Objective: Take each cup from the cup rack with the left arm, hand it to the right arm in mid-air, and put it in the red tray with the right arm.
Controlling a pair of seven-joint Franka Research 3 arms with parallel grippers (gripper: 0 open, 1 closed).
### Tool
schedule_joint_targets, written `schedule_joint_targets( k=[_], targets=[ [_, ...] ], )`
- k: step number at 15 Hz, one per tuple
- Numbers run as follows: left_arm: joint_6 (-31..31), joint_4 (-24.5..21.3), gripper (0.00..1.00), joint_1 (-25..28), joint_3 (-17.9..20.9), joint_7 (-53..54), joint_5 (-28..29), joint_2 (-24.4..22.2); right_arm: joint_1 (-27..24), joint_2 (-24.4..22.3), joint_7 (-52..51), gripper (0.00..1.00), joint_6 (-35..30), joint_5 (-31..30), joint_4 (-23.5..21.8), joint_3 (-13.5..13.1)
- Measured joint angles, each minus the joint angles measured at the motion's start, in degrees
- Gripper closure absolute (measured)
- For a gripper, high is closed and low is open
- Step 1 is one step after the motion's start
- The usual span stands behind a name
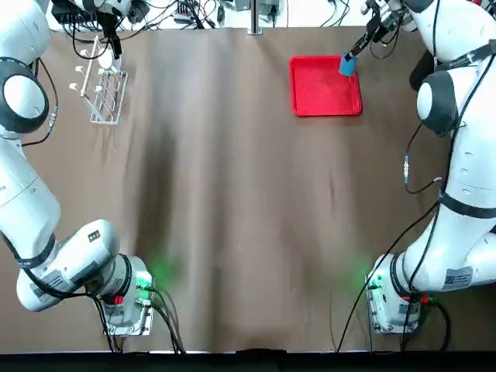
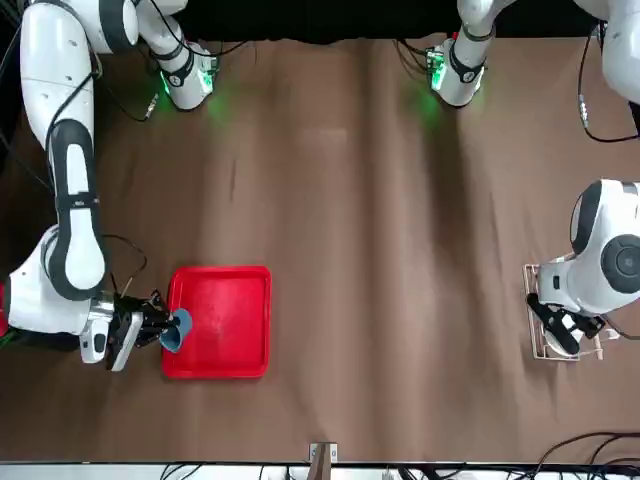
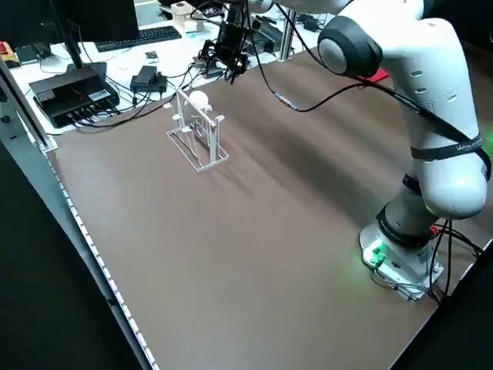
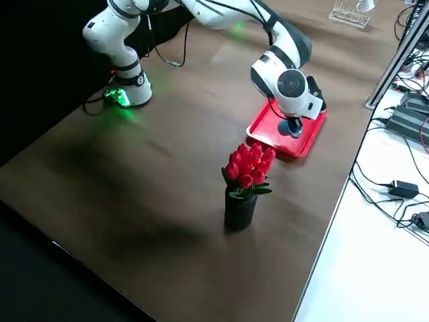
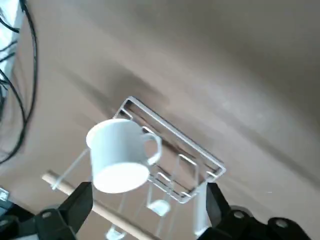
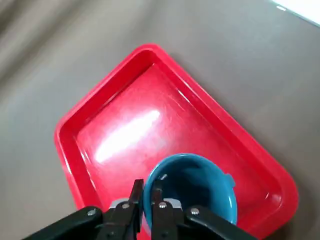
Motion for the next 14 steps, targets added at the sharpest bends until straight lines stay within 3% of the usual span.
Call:
schedule_joint_targets(
  k=[6,14],
  targets=[
    [7.5,0.0,0.0,-0.5,4.5,8.2,7.0,1.7,1.7,1.8,-17.2,0.89,3.6,-1.7,0.4,0.3],
    [10.8,-0.2,0.0,-0.8,5.6,8.8,8.5,4.0,2.7,2.8,-21.2,0.91,3.6,-3.2,0.4,0.1]
  ],
)
